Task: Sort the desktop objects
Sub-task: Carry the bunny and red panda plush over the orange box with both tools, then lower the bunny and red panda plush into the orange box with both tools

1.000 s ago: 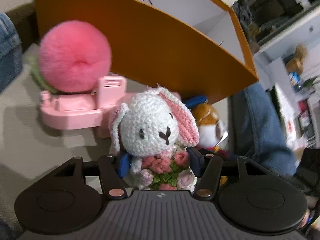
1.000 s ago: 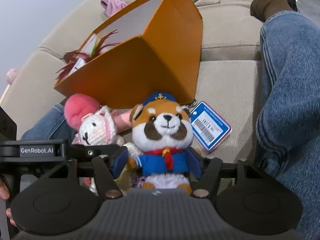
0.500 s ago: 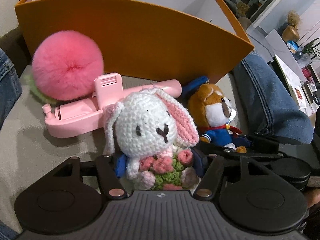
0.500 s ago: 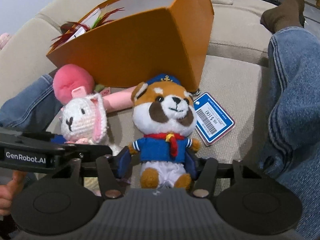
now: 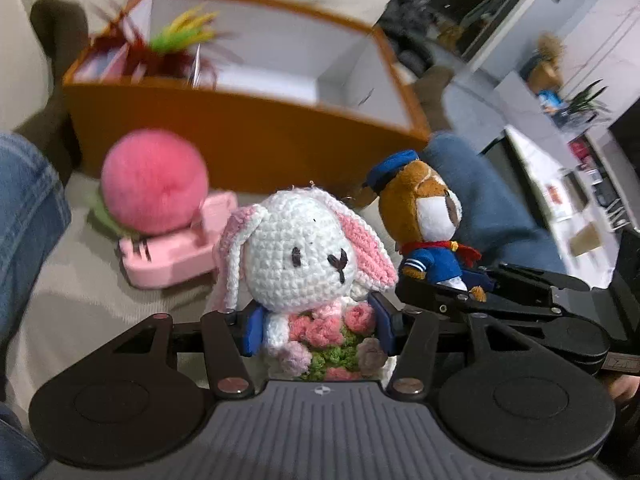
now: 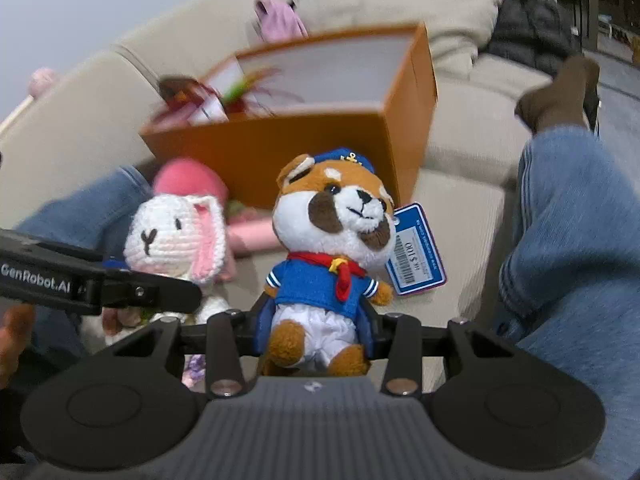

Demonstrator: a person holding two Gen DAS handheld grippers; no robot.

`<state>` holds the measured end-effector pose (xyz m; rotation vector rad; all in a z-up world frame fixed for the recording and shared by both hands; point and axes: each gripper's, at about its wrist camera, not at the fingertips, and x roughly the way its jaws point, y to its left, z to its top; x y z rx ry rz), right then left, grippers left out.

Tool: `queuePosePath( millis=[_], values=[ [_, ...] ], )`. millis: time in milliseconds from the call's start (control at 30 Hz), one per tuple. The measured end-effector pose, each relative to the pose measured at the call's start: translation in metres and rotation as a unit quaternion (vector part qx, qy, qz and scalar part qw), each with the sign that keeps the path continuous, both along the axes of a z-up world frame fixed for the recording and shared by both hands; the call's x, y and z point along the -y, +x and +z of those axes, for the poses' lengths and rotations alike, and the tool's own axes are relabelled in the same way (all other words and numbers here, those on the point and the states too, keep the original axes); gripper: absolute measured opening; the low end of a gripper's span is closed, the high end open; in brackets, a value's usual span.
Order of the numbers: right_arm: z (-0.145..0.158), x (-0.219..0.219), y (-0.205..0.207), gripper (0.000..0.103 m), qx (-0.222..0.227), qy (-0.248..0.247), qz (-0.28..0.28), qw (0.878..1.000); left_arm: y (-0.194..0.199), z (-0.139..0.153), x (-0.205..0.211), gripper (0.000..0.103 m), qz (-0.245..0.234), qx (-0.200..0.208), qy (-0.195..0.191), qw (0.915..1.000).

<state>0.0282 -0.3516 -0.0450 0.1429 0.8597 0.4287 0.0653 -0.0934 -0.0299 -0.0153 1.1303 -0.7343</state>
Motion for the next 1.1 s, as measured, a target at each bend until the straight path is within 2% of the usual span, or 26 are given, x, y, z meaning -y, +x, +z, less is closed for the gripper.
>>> queuePosePath(
  millis=[133,267,367,500,600,767,967,1100],
  values=[
    [0.038,0.0,-0.001,0.044,0.034,0.028,0.003,0.999,0.004,0.037,-0.003,0.061,-0.01,0.04,-0.019,0.999],
    [0.075,-0.004,0.015,0.044,0.064,0.047,0.005,0.997,0.02,0.073,0.001,0.061,-0.012,0.076,-0.043,0.9961],
    [0.098,-0.012,0.034,0.044,0.094,0.038,0.003,0.995,0.038,0.103,0.004,0.061,-0.011,0.116,-0.051,0.9919],
    [0.116,-0.025,0.072,0.044,0.105,0.023,-0.004,0.994,0.078,0.122,0.016,0.061,-0.021,0.134,-0.042,0.9898],
    [0.114,-0.036,0.108,0.044,0.092,0.003,-0.013,0.996,0.114,0.116,0.035,0.061,-0.036,0.117,-0.014,0.9923],
    [0.084,-0.049,0.16,0.044,0.033,-0.025,-0.016,0.999,0.165,0.085,0.073,0.061,-0.069,0.1,0.043,0.9916],
    [0.049,-0.05,0.199,0.044,-0.014,-0.062,-0.037,0.997,0.216,0.03,0.111,0.061,-0.098,0.041,0.073,0.9917],
    [0.038,-0.05,0.215,0.044,-0.029,-0.083,-0.042,0.995,0.231,0.003,0.127,0.061,-0.112,0.016,0.072,0.991]
  ],
)
